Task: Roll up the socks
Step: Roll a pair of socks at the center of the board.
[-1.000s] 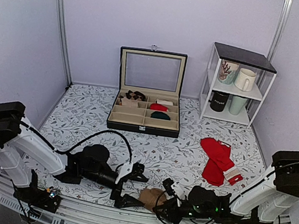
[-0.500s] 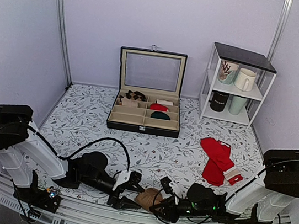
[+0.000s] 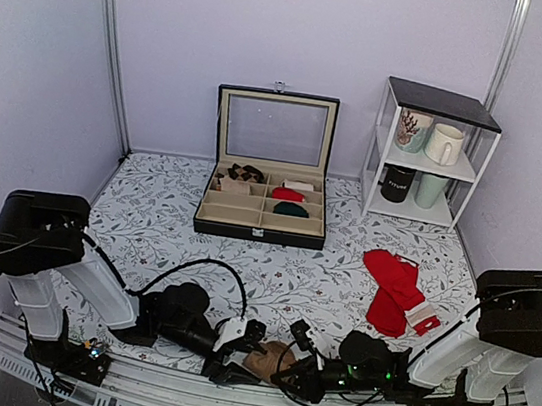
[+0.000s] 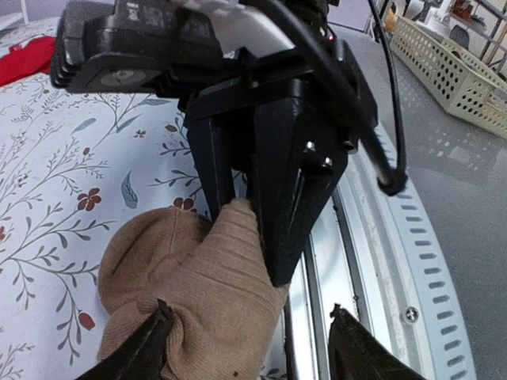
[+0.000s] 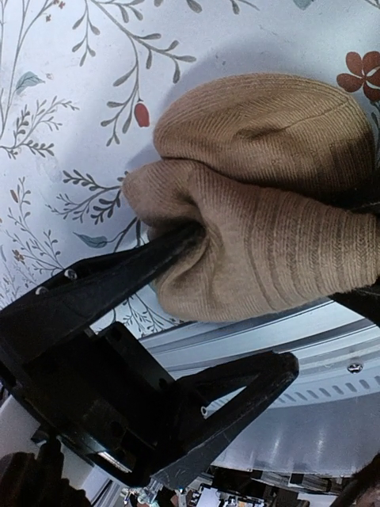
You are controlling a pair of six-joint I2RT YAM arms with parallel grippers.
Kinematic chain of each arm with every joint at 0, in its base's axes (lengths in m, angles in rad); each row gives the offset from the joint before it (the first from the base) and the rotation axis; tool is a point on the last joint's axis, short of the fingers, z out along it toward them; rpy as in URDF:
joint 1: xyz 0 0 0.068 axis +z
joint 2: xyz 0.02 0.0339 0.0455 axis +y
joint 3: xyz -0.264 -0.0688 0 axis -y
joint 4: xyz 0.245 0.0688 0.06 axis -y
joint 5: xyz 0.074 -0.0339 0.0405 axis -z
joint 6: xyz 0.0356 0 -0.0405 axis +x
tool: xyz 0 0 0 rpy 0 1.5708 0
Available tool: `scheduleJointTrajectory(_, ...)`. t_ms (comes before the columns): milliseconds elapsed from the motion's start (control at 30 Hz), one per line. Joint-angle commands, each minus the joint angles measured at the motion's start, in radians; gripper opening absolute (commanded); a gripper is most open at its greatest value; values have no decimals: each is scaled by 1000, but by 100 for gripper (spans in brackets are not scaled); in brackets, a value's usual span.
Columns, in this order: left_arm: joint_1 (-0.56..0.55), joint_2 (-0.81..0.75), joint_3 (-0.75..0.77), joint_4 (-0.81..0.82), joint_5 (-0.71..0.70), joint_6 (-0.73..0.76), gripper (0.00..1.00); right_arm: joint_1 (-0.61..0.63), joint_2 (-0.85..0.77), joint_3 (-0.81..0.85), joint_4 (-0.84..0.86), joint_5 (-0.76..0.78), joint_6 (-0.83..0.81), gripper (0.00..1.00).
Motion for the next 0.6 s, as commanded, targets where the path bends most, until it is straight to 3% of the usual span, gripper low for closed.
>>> scheduleJointTrajectory(0,-12,58,19,-65,36,-20,64,0,55,-45,-257,-66,7,19)
scheduleJointTrajectory(67,-16,72,18,-70,36,-26,59,-3,45,-47,-260,-82,5,19)
scheduleJointTrajectory(200,-20,103,27,-98,41,-43,36,-16,43,-47,-272,-111,5,20)
scheduleJointTrajectory(433,-30,149,25,-132,35,-81,13,-63,64,-23,-311,-178,-10,19)
scheduleJointTrajectory(500,-31,142,6,-121,25,-92,15,-82,69,-18,-325,-192,-12,19)
scheduleJointTrajectory(567,-37,110,-35,-66,2,-102,27,-91,73,-16,-337,-196,-15,19)
